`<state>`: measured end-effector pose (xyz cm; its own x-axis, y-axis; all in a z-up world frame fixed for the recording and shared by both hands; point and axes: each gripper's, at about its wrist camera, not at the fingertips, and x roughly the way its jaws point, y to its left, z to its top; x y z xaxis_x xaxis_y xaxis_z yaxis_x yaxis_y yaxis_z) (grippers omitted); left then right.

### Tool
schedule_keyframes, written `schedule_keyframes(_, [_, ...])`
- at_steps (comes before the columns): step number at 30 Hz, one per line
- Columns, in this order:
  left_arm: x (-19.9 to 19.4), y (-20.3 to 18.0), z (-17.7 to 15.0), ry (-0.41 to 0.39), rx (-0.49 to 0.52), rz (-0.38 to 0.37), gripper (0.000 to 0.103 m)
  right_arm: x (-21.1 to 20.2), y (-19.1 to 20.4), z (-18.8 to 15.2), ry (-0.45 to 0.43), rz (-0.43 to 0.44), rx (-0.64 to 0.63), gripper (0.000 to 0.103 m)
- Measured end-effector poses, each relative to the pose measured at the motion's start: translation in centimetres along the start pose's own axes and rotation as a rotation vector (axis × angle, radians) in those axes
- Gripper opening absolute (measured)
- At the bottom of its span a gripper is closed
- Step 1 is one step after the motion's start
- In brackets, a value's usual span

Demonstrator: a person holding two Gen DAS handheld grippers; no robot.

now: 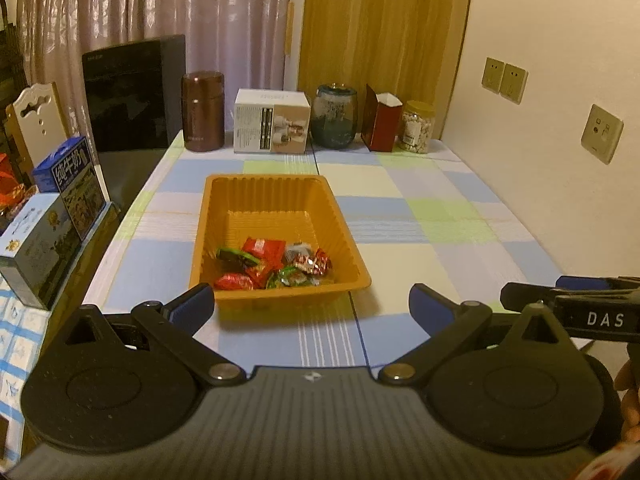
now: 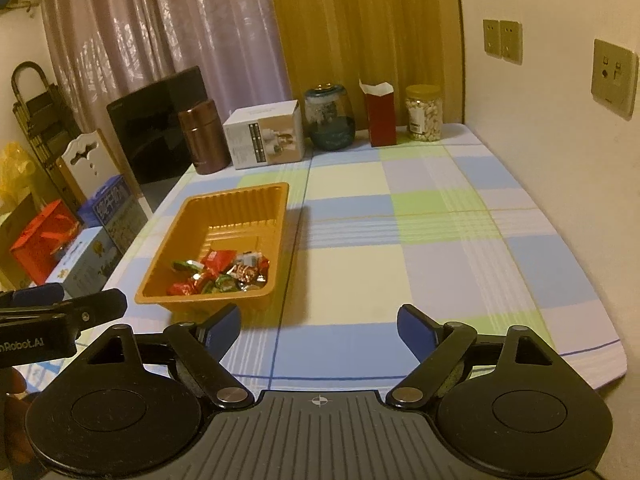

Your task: Organize snacks

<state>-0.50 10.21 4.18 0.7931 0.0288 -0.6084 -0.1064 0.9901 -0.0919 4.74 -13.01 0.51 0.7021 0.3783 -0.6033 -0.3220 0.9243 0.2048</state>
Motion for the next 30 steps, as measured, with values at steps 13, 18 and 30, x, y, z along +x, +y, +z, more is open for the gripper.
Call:
schedule_keyframes(13, [-1.8, -1.0, -1.4, 0.021, 0.002, 0.012, 0.103, -1.8, 0.1, -1.7, 0.007, -0.018, -0.013, 0.085])
schedule_keyframes(18, [-2.3, -1.5, -1.4, 0.011, 0.023, 0.037, 0.103, -2.1, -0.1, -1.8, 0.001, -0.015, -0.005, 0.085])
schedule_keyframes(30, [-2.5, -1.4, -1.5, 0.002, 0.024, 0.063, 0.103, -2.6, 0.2, -1.6, -0.012, -0.005, -0.004, 0.085])
